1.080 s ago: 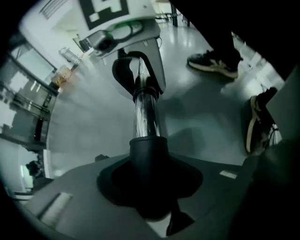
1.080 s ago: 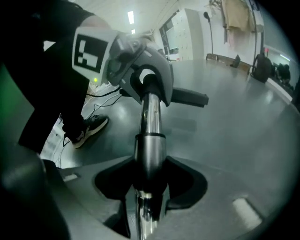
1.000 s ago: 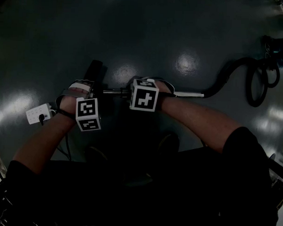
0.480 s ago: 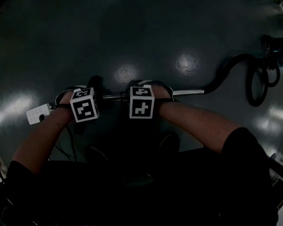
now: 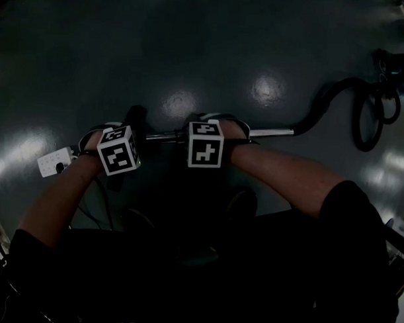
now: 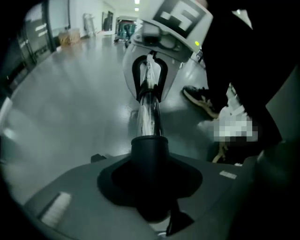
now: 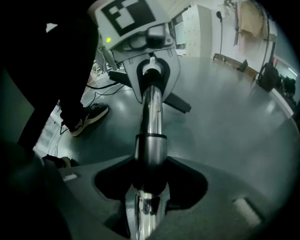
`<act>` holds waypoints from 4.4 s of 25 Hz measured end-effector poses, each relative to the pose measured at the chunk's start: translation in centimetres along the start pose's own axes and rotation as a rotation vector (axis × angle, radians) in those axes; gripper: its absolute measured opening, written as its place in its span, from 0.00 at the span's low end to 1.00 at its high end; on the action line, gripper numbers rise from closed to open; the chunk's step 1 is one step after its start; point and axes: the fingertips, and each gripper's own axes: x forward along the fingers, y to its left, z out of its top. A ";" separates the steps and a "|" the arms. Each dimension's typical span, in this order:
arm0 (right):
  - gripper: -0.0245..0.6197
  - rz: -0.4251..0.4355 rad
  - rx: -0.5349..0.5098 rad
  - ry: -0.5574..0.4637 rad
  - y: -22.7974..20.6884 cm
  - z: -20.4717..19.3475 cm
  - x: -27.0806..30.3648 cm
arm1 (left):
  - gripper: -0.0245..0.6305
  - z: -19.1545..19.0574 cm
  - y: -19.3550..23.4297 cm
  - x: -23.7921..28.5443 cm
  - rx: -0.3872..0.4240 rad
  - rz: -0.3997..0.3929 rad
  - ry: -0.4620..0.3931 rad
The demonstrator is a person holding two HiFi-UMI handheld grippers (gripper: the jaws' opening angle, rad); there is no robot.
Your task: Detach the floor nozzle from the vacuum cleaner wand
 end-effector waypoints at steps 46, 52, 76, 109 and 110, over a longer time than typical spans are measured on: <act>0.33 0.000 0.068 0.124 -1.0 -5.5 4.5 | 0.24 -8.3 4.9 4.9 0.280 0.349 0.308; 0.33 -0.009 0.053 0.136 -0.4 -5.8 6.1 | 0.24 -7.8 2.4 7.3 0.348 0.258 0.285; 0.43 -0.012 0.100 0.138 1.5 -6.5 8.0 | 0.37 -7.4 0.5 7.4 0.141 0.186 0.211; 0.54 -0.210 0.539 -0.081 19.4 5.3 -36.7 | 0.31 9.8 -19.1 -39.9 -0.505 0.412 -0.131; 0.54 -0.211 0.535 -0.106 19.5 6.2 -38.7 | 0.31 10.6 -19.8 -41.7 -0.527 0.426 -0.145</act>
